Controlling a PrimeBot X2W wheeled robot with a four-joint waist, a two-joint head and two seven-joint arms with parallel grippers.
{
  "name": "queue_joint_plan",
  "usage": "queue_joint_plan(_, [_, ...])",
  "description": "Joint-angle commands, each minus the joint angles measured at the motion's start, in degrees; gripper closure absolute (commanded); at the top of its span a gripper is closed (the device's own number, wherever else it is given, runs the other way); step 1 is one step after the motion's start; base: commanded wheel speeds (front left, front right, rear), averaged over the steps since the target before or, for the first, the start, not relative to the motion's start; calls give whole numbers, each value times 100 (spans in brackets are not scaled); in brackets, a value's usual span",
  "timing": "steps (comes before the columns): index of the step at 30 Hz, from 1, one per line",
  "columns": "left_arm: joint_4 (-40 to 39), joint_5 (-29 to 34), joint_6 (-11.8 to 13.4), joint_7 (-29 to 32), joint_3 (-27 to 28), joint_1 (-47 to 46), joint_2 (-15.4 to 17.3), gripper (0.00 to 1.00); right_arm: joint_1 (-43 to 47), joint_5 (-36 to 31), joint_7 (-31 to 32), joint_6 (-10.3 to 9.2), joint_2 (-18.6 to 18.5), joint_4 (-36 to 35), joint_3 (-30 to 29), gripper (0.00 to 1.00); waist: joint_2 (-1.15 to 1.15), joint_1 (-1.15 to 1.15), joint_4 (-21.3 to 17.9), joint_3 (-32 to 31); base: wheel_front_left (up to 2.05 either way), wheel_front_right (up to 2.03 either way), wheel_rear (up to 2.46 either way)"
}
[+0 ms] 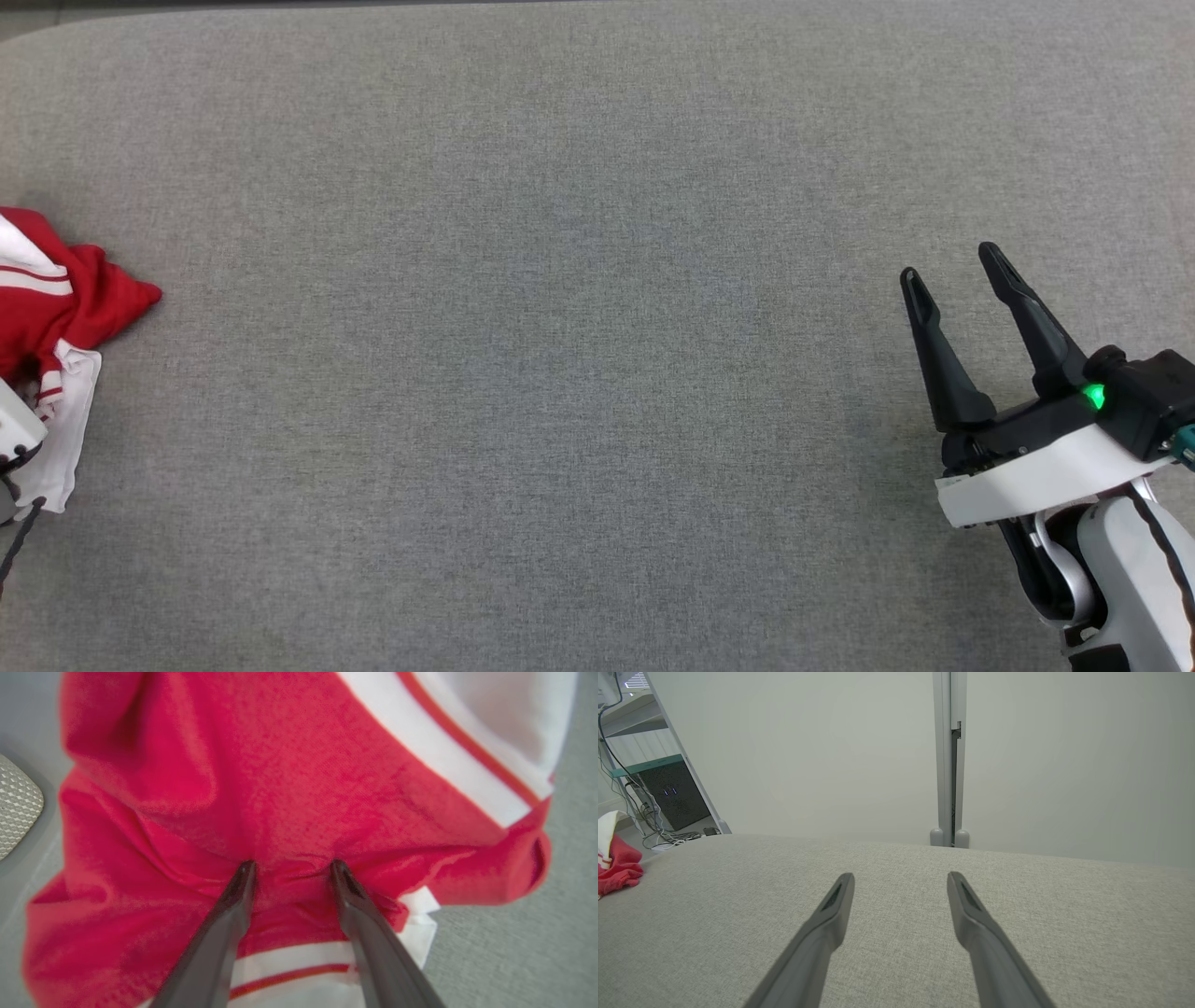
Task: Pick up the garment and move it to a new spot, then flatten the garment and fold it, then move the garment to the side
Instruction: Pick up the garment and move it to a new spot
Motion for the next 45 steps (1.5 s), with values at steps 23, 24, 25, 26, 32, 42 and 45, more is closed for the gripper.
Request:
queue_joint_plan(23, [-2844,-717,-38,-112,-2617,52,621,100,617,63,-40,2,549,377,-199,0,0,0,-251,-1856,0,0,0])
queue_joint_plan(24, [-3058,-758,-38,-75,-2706,78,641,100,658,54,-39,2,555,390,-227,0,0,0,-289,-1941,0,0,0])
queue_joint_plan(25, [-3286,-805,-38,-34,-2793,103,655,100,699,52,-39,3,562,402,-247,0,0,0,-330,-2025,0,0,0])
queue_joint_plan(26, [-3286,-805,-38,-34,-2793,103,655,100,699,52,-39,3,562,402,-247,0,0,0,-330,-2025,0,0,0])
queue_joint_plan(32, [-4612,-1045,-25,262,-3093,97,480,100,828,7,-38,2,558,368,-426,0,0,0,-583,-2289,0,0,0])
queue_joint_plan(42, [-6296,-1457,292,160,-3162,-239,-564,100,814,-65,-33,2,480,242,-845,0,0,0,-853,-2259,0,0,0])
queue_joint_plan(45, [-6449,-1454,377,111,-3200,-78,-659,100,836,-73,-33,2,460,216,-938,0,0,0,-872,-2222,0,0,0])
